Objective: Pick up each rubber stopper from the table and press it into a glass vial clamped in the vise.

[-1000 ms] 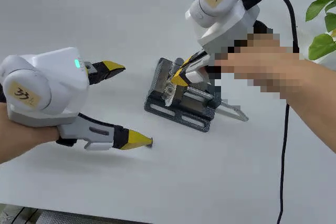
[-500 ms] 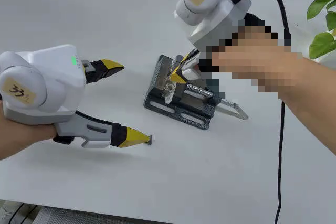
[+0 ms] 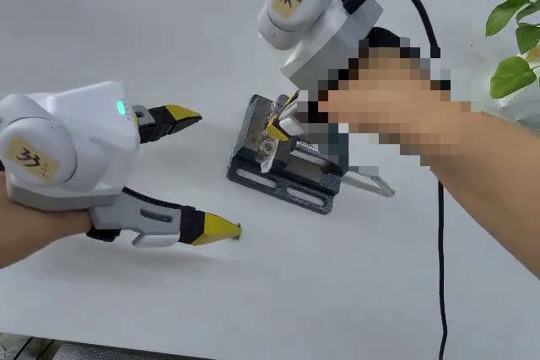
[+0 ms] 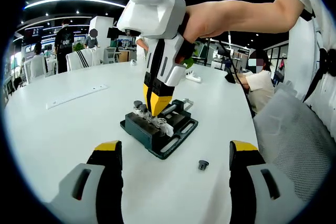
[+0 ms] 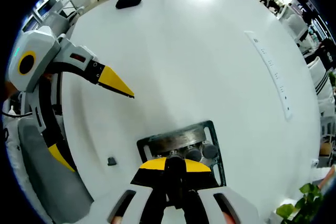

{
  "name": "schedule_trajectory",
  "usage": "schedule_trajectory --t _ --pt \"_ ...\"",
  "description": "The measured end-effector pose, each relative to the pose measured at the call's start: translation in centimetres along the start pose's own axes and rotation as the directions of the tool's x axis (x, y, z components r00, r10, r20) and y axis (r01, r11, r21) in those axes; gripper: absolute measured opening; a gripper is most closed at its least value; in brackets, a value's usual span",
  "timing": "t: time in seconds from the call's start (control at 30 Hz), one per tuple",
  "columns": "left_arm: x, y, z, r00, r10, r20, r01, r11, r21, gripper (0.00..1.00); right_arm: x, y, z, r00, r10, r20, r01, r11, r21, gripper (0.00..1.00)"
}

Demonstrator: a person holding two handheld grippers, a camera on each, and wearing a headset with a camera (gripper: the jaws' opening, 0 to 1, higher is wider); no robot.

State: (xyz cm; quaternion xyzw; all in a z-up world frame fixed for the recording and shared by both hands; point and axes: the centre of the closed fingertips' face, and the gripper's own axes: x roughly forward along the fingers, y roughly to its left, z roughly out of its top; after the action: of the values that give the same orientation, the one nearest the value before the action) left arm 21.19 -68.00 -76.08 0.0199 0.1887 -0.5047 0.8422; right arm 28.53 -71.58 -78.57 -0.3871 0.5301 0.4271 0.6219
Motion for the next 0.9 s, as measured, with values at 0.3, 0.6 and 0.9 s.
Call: schedule_trajectory --t 0.3,0.6,0.9 --pt "0.03 -0.18 0.00 1.0000 -0.003 -0.005 0.003 1.000 0.003 0.83 -0.24 -0.19 -0.10 0.9912 0.069 0.113 -0.079 0.993 0.084 0.07" --pt "0.13 -0.32 0.11 1.0000 -0.001 -0.007 0.001 1.000 0.000 0.82 -0.21 -0.14 0.11 0.9851 0.073 0.156 -0.089 0.991 0.100 0.07" --pt "0.08 -0.32 -0.11 0.9999 -0.002 -0.012 0.002 1.000 -0.002 0.82 -0.25 -0.38 0.05 0.9826 0.064 0.174 -0.085 0.989 0.118 0.10"
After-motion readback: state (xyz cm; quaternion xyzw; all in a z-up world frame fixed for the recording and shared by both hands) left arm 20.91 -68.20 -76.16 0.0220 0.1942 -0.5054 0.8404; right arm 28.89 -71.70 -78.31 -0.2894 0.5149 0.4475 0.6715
